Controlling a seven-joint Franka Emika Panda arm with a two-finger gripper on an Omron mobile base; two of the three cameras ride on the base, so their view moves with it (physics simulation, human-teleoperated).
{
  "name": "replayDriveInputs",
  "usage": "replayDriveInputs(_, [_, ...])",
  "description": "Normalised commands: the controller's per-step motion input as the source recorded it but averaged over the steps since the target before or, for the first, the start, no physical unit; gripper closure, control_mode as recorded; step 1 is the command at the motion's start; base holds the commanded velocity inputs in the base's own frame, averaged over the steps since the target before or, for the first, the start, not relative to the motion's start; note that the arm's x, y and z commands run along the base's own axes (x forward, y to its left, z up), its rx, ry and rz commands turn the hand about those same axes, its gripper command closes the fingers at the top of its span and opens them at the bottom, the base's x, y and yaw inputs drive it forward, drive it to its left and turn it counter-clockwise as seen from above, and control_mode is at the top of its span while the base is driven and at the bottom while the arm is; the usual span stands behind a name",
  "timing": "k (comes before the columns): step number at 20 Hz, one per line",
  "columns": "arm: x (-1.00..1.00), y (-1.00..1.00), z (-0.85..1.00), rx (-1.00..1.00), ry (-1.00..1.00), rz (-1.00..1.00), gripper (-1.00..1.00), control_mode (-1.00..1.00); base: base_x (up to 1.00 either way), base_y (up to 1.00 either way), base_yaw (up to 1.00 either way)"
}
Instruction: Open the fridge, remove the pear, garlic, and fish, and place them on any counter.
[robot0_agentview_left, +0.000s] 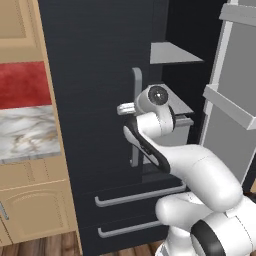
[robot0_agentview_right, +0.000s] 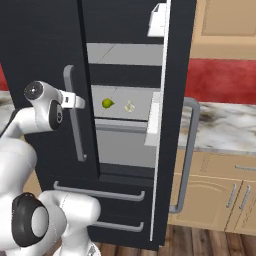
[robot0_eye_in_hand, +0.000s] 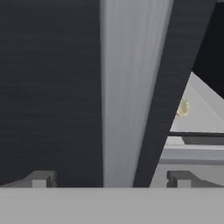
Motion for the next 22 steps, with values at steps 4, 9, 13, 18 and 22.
replayDriveInputs(4, [0.24,0.0,0.0,0.0,-0.04,-0.05,-1.0,-1.0,0.0,0.0,0.0])
replayDriveInputs(9, [0.7,0.0,0.0,0.0,0.0,-0.06,-1.0,-1.0,0.0,0.0,0.0])
replayDriveInputs(13, [0.76,0.0,0.0,0.0,0.0,-0.06,-1.0,-1.0,0.0,0.0,0.0])
replayDriveInputs(18, [0.53,0.02,0.0,0.0,0.0,-0.01,1.0,-1.0,0.0,0.0,0.0])
replayDriveInputs(22, [-0.18,0.07,0.05,0.01,0.0,0.0,1.0,-1.0,0.0,0.0,0.0])
